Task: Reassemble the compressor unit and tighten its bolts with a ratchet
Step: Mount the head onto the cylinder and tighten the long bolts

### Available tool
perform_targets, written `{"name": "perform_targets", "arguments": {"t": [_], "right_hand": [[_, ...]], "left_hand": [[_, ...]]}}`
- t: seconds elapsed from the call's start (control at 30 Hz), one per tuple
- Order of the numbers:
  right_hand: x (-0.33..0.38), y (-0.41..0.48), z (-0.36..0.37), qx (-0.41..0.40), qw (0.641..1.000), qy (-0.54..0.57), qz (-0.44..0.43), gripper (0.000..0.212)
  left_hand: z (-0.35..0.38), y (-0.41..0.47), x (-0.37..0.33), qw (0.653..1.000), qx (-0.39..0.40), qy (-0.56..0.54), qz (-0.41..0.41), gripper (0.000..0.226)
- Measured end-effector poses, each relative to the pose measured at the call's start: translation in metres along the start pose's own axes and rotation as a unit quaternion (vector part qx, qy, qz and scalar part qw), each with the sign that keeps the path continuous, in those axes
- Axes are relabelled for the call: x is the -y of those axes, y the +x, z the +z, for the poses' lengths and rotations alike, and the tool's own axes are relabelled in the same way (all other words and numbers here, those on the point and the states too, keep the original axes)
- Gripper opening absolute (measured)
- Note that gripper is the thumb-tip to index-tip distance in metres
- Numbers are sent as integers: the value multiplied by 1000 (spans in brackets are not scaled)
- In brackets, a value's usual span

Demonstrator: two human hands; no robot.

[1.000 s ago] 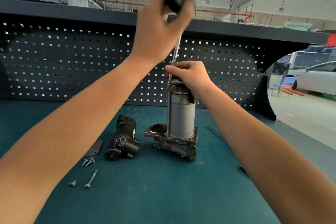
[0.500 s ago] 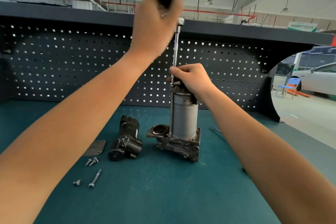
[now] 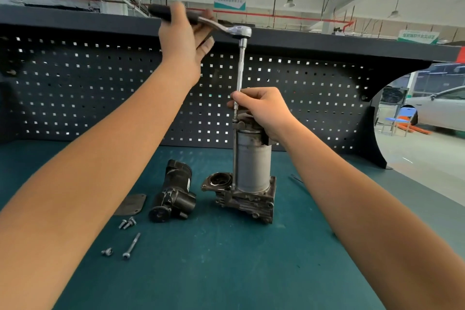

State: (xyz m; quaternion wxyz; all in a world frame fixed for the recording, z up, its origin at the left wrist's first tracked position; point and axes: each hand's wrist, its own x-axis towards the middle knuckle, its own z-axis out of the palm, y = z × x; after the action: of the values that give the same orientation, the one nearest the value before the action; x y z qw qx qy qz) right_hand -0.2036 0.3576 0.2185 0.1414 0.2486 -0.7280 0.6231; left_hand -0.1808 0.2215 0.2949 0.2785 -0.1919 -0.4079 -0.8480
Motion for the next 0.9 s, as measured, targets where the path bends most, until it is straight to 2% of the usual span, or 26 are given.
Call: {"name": "perform_targets", "arguments": {"t": [0.07,0.13,0.17,0.2,0.27,0.33,0.4,0.43,0.5,0.57,0.6,0.63,0.67,0.7,0.73,0.77,0.83,0.87,0.9], "right_hand": [[0,2,0,-25,1000,-6,7,11],[-1,3,1,-54,998,-25,0,18],[-1,3,1,-62,998,-28,-7,19],[-1,3,0,-63,998,-24,-11,19],[-1,1,-2,-37,999,-1,-11,14],[1,0,-4,-3,1000,9,-7,11],[0,1,-4,22,1000,2,-6,16],[0,1,-3,25,1000,-8,-9,16],[0,3,-1,6,1000,-29,-10,15],[0,4,-1,-19,1000,-9,8,13],[-1,5,-1,-30,999,2,11,12],[-1,6,0,-37,999,6,8,13],[-1,7,0,-42,999,5,2,13],[-1,6,1,-45,999,4,-4,13],[-2,6,1,-46,999,1,-7,14],[-1,4,1,-43,999,-2,-8,15],[0,3,-2,-22,1000,6,-5,15],[0,2,-4,-7,1000,20,1,15],[1,2,-5,8,999,39,7,14]], "left_hand": [[7,-16,-3,980,77,108,152,10],[12,-28,-4,895,176,255,321,9],[12,-29,-2,860,211,293,359,8],[12,-30,-2,858,219,299,355,8],[12,-29,-4,922,166,226,268,15],[10,-18,-5,983,83,99,127,17],[7,-4,-6,1000,18,-3,15,22],[6,-1,-6,999,1,-30,-13,27],[8,-4,-5,1000,8,-22,-15,22],[13,-21,-2,991,80,61,84,9],[15,-30,0,964,129,141,182,7],[16,-39,2,910,185,227,295,7],[17,-45,5,848,231,290,378,7],[17,-46,8,812,251,321,418,10],[18,-46,8,817,247,323,408,9],[19,-45,4,858,222,291,360,6],[16,-32,-1,953,121,182,211,11],[13,-22,-1,983,71,113,129,11],[8,-10,-1,997,33,45,54,13]]}}
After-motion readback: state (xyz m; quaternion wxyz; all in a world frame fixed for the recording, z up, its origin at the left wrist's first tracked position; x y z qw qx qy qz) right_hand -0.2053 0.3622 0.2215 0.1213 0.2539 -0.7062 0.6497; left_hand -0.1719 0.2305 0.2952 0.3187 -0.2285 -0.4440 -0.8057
